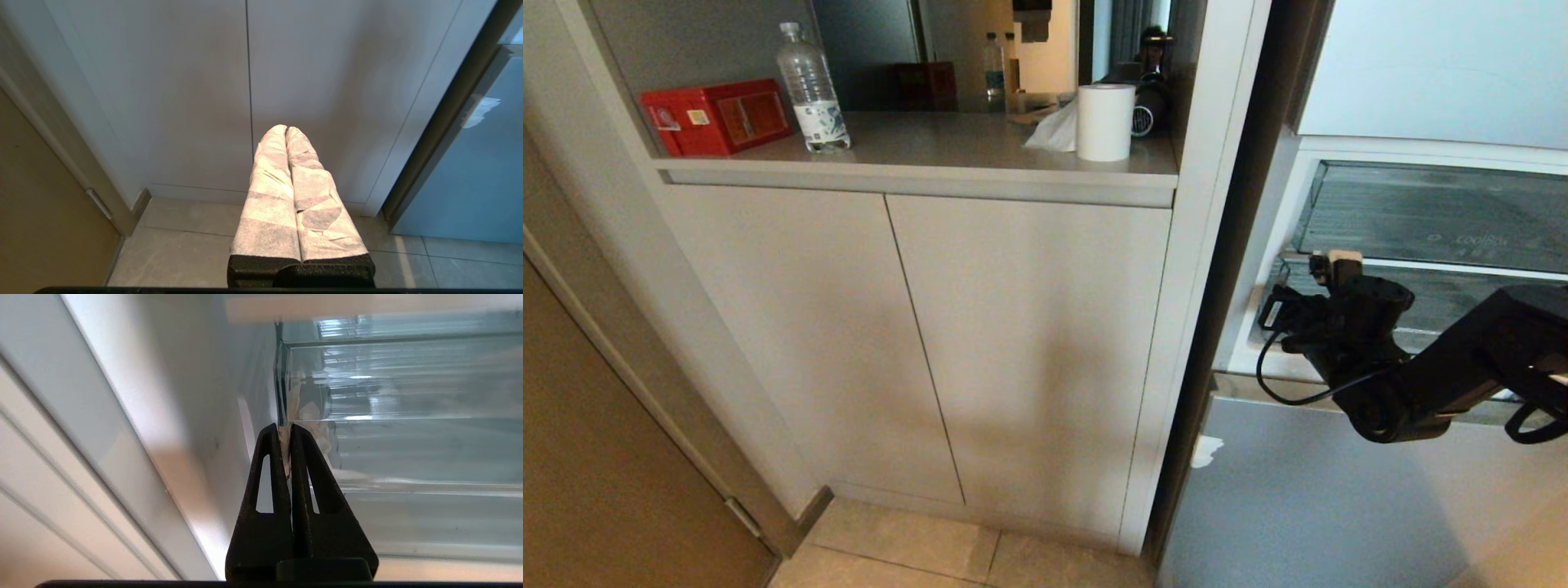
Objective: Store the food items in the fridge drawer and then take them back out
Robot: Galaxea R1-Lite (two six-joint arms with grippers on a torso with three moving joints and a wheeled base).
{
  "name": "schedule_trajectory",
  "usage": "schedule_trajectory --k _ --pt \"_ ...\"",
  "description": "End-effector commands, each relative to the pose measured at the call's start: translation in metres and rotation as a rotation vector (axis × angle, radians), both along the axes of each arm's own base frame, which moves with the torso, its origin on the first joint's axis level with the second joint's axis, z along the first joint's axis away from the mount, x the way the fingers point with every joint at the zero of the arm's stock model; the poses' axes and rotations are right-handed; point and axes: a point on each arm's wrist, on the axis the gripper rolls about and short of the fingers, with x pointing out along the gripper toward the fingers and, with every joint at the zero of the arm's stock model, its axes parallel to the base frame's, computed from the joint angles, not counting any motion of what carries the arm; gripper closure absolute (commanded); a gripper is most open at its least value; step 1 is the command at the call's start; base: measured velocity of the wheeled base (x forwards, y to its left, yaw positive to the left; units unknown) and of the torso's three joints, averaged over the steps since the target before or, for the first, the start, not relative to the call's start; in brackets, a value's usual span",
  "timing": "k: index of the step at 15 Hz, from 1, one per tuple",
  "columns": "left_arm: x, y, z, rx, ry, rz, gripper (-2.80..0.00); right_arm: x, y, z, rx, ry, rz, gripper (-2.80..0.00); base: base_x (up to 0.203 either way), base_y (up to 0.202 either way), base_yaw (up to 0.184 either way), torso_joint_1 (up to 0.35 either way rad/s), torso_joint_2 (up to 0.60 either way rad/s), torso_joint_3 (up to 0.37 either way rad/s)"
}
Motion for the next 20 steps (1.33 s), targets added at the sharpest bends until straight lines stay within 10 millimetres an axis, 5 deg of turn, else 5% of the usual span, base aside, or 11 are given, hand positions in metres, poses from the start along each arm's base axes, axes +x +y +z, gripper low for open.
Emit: schedule_trajectory --k 1,6,15,16,20 --pt "0.000 0.000 0.000 0.000 0.002 0.001 0.00 -0.013 -0.001 0.010 0.014 -0.003 0.000 0.00 0.000 0.000 0.000 0.000 0.00 0.000" --pt "0.000 0.000 0.000 0.000 0.002 0.001 0.00 -0.047 -0.004 0.020 0.076 0.033 0.004 0.00 0.000 0.000 0.000 0.000 0.00 0.000" --pt "0.000 0.000 0.000 0.000 0.002 0.001 0.00 -0.167 -0.015 0.042 0.073 0.114 0.008 0.00 0.000 0.000 0.000 0.000 0.00 0.000" --pt "0.000 0.000 0.000 0.000 0.002 0.001 0.00 -0.179 -0.016 0.043 0.071 0.116 0.009 -2.80 0.000 0.000 0.000 0.000 0.00 0.000" --pt "0.000 0.000 0.000 0.000 0.002 0.001 0.00 -0.216 -0.019 0.047 0.071 0.126 0.006 -2.80 0.000 0.000 0.000 0.000 0.00 0.000"
